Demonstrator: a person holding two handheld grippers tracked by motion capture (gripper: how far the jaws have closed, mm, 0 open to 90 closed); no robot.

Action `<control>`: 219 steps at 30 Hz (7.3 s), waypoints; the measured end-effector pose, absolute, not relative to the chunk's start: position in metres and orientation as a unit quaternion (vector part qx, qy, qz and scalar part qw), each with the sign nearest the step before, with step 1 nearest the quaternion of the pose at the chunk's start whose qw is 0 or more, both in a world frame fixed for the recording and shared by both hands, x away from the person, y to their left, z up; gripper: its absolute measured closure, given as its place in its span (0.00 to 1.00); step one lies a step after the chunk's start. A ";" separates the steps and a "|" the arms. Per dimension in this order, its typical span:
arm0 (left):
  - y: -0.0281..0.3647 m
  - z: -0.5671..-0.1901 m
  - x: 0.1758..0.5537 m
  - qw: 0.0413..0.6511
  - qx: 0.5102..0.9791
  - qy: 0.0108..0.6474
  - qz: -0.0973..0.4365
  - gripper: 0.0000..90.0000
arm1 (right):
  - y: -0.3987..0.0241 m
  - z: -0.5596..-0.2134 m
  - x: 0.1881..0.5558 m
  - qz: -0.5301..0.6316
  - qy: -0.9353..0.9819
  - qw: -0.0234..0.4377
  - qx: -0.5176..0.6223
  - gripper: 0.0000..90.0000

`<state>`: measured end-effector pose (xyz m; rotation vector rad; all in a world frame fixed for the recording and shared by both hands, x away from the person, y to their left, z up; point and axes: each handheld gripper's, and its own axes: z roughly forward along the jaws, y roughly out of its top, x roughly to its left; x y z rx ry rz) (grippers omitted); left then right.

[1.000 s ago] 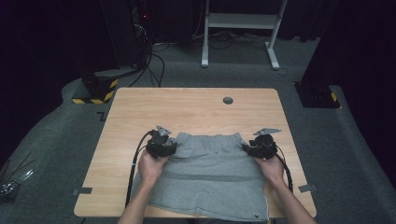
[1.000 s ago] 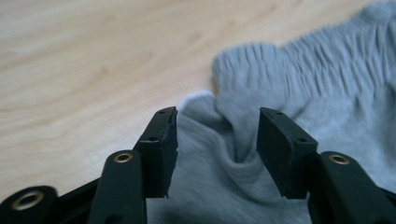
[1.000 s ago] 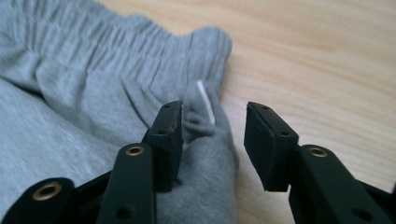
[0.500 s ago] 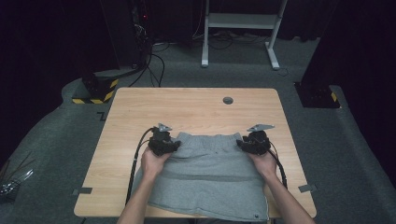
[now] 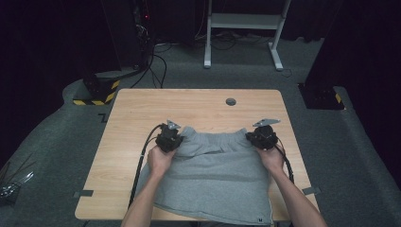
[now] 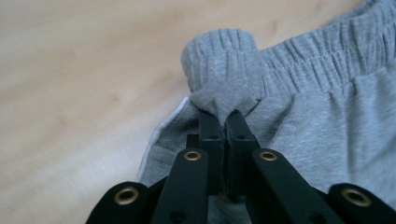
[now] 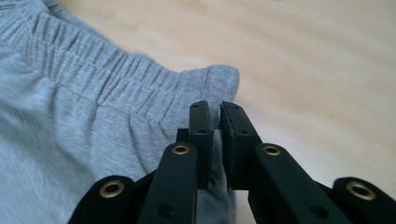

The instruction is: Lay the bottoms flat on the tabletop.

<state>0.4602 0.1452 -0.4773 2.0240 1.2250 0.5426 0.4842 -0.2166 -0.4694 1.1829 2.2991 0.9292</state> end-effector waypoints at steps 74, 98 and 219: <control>0.186 -0.512 0.386 0.327 0.764 0.527 0.177 0.45 | -0.134 -0.510 0.368 0.325 0.909 0.107 0.239 0.93; 0.141 -0.505 0.424 0.364 0.764 0.505 0.171 0.46 | -0.125 -0.514 0.376 0.346 0.895 0.112 0.259 0.82; 0.160 -0.524 0.348 0.357 0.774 0.480 0.206 0.33 | -0.195 -0.517 0.385 0.362 0.850 0.178 0.340 0.46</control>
